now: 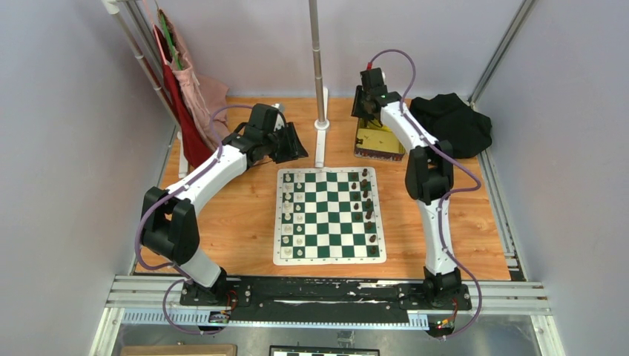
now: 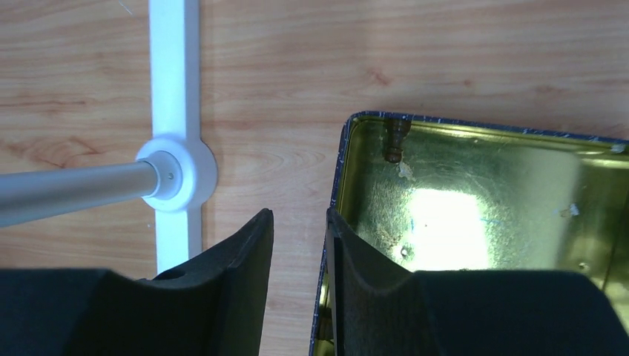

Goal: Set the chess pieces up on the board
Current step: Adjust the storage box at the center of the board, then pick up the chess piece from the storage box.

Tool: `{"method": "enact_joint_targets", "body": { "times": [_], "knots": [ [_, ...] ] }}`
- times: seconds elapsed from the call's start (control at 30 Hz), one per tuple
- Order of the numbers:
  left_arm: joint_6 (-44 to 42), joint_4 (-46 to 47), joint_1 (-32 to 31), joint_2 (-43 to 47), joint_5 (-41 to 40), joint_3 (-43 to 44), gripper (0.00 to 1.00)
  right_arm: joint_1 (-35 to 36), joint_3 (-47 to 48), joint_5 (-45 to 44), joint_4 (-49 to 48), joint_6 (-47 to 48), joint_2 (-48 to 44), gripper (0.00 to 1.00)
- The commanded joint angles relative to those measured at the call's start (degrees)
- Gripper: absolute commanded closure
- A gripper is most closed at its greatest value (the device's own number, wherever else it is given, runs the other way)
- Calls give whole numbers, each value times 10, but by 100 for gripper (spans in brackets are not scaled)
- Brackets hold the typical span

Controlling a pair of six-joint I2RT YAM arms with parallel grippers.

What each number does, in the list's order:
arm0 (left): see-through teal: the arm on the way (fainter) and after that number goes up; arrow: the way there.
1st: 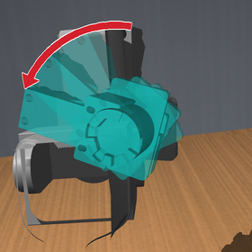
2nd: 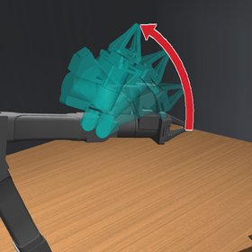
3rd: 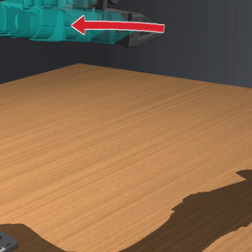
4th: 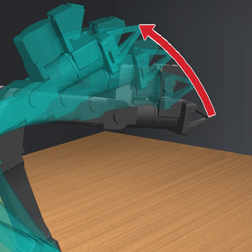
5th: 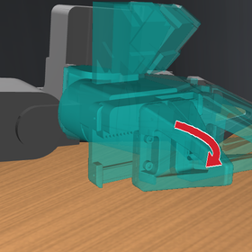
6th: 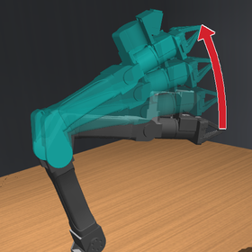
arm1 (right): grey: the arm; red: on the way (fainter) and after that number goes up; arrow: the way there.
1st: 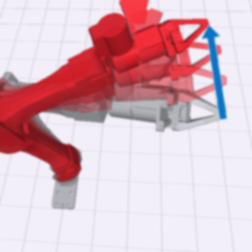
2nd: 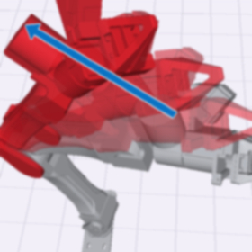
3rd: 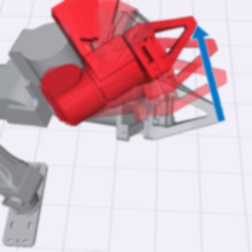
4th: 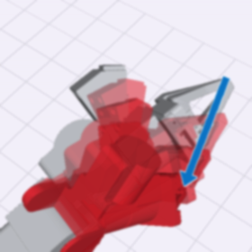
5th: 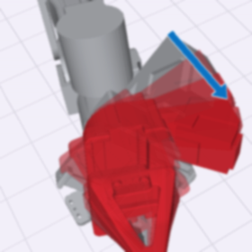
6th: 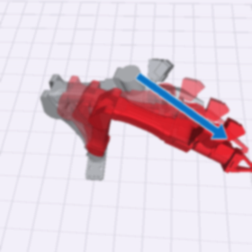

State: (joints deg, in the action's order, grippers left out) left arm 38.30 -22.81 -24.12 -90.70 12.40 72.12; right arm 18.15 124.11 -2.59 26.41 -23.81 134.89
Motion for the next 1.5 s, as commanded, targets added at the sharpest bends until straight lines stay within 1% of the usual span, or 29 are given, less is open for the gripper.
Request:
{"method": "enact_joint_targets", "body": {
  "times": [0.0, 0.23, 0.53, 0.93, 1.47],
  "knots": [
    [-1, 9, 5, 7, 10, 10, 53, 6, -20, -26, -31, 43, -42, 64],
    [0, 12, 5, 1, 8, 16, 53, -10, -55, -45, -24, 89, -54, 70],
    [0, 16, 5, -9, 10, 18, 53, -17, -69, -60, -24, 127, -36, 71],
    [0, 21, 10, -18, 10, 11, 53, -20, -37, -60, -23, 134, 17, 68],
    [8, 38, 14, -49, 22, 19, 53, -29, 36, -59, -10, 129, 73, 67]
  ]
}}
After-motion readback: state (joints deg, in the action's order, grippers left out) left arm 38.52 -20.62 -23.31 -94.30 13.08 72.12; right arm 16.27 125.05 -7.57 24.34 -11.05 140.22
